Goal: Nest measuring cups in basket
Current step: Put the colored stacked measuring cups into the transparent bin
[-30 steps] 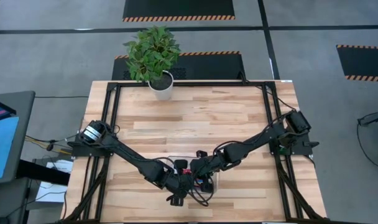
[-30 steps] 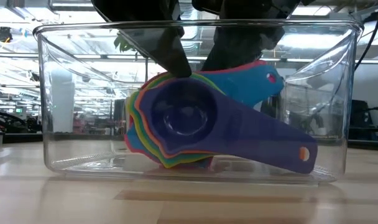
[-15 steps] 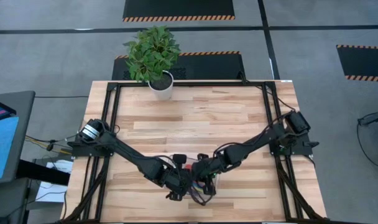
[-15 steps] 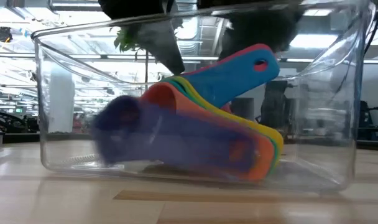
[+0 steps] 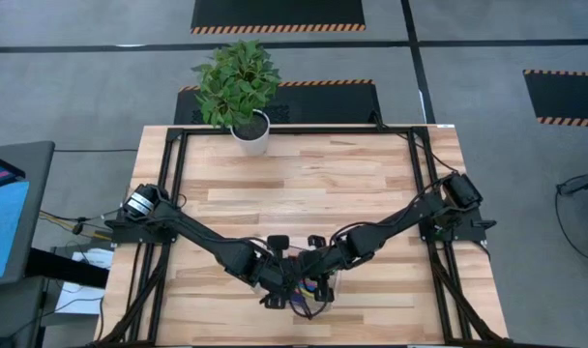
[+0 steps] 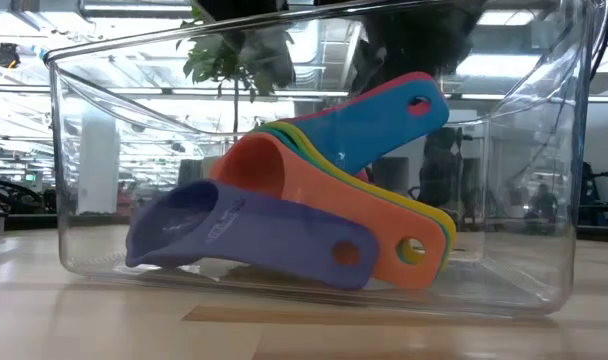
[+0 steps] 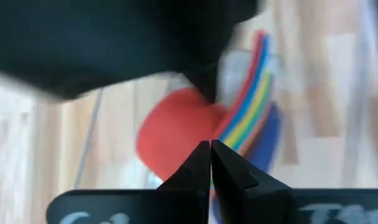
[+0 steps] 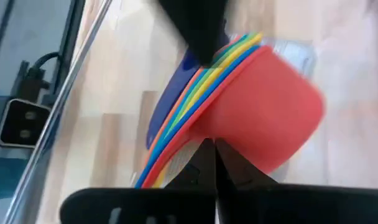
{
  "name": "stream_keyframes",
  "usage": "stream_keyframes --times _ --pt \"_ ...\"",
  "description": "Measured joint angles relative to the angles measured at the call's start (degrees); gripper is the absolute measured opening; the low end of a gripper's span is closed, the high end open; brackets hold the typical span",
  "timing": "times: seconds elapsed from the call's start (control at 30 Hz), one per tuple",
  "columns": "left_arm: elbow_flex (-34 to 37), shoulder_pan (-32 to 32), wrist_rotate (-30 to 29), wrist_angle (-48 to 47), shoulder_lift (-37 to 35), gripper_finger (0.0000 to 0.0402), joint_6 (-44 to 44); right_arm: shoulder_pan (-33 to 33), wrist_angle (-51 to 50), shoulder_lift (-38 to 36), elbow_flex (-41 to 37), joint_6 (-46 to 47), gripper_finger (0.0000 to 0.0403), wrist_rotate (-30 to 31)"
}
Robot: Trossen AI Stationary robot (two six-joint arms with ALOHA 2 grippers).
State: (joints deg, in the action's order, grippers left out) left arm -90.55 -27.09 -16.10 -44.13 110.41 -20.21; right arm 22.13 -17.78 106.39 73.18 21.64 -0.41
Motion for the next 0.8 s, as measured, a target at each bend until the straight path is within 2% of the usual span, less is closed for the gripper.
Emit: stream_keyframes --times 0.13,0.27,0.47,0.63,0.8 --pt "-0.3 -0.6 6.0 -0.7 -0.2 0.0000 -0.1 0.0 -2.2 0.0 1.3 -1.6 0.0009 3.6" --pt "0.6 -1.4 9.6 -1.1 0.5 0.0000 -0.6 0.0 -1.8 -0.2 1.6 -1.6 0.0022 7.2" --pt "1.9 -1.6 7.9 -1.0 0.3 0.0000 -0.8 -0.2 -2.9 -0.2 1.6 -2.5 0.0006 9.6" --pt "1.9 -1.3 8.4 -0.9 0.3 0.0000 -0.6 -0.2 -3.1 -0.2 1.5 -2.6 0.0018 12.6" --pt "1.9 -1.4 11.8 -0.2 0.3 0.0000 -0.5 -0.2 -3.0 -0.8 2.3 -3.6 0.0007 14.1"
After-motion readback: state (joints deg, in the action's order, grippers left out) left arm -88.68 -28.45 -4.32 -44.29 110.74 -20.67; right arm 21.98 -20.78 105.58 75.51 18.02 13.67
